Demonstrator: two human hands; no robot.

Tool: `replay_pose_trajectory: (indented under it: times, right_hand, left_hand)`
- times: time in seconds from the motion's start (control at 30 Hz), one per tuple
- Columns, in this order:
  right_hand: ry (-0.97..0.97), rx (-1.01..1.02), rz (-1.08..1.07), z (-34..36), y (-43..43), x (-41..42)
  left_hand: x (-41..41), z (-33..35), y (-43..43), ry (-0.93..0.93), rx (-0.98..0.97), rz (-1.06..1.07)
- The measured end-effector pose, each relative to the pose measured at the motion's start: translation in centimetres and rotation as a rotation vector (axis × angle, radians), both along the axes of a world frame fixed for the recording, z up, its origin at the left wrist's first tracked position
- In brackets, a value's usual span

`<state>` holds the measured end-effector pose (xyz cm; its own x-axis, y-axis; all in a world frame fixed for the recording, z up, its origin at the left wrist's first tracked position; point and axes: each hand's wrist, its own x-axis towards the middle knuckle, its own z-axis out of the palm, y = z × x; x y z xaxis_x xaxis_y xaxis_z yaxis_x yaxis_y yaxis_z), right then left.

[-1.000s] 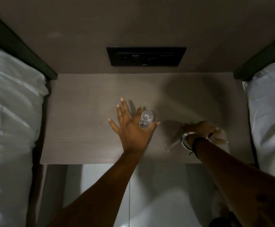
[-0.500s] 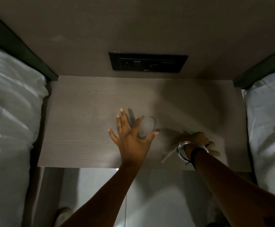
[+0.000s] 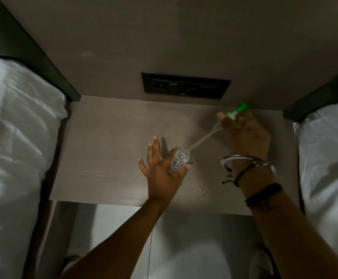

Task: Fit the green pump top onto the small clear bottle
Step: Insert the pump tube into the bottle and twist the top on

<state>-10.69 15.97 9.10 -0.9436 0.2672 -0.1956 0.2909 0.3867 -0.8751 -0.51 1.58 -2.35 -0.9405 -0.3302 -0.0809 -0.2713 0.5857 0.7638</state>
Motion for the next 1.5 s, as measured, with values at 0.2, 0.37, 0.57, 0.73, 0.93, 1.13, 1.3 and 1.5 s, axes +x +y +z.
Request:
replay_pose_trajectory:
  times: [0.2, 0.37, 0.57, 0.73, 0.93, 1.13, 1.3, 1.5]
  right_hand:
    - [0.168, 0.162, 0.134, -2.5, -1.8, 2.6]
    - [0.204, 0.358, 0.493, -5.8, -2.5, 4.4]
    - [0.148, 0.48, 0.572, -7.4, -2.8, 3.9]
    - [0.125, 0.645, 0.519, -7.7, -4.1, 4.1]
    - [0.049, 0.269, 0.685, -8.6, -2.4, 3.3]
    - [0.1, 0.4, 0.549, -9.0, -3.7, 3.5]
    - [0.193, 0.217, 0.628, -9.4, -2.4, 3.8]
    - [0.181, 0.309, 0.598, -8.9, -3.2, 3.1]
  left_hand:
    - [-0.3, -0.3, -0.1, -0.012, 0.0, 0.008]
    - [-0.3, -0.6, -0.5, -0.01, -0.045, -0.033]
    - [-0.5, -1.2, -0.8, 0.018, -0.044, -0.053]
    - [-0.4, -2.0, -0.4, 0.062, 0.005, -0.011]
    - [-0.3, -2.3, -0.4, 0.075, 0.003, -0.022]
    - [-0.3, -2.5, -0.2, 0.053, -0.051, -0.031]
    - [-0.4, -2.5, -0.5, 0.09, 0.028, -0.033]
    - [-0.5, -2.5, -1.0, 0.06, -0.044, -0.091]
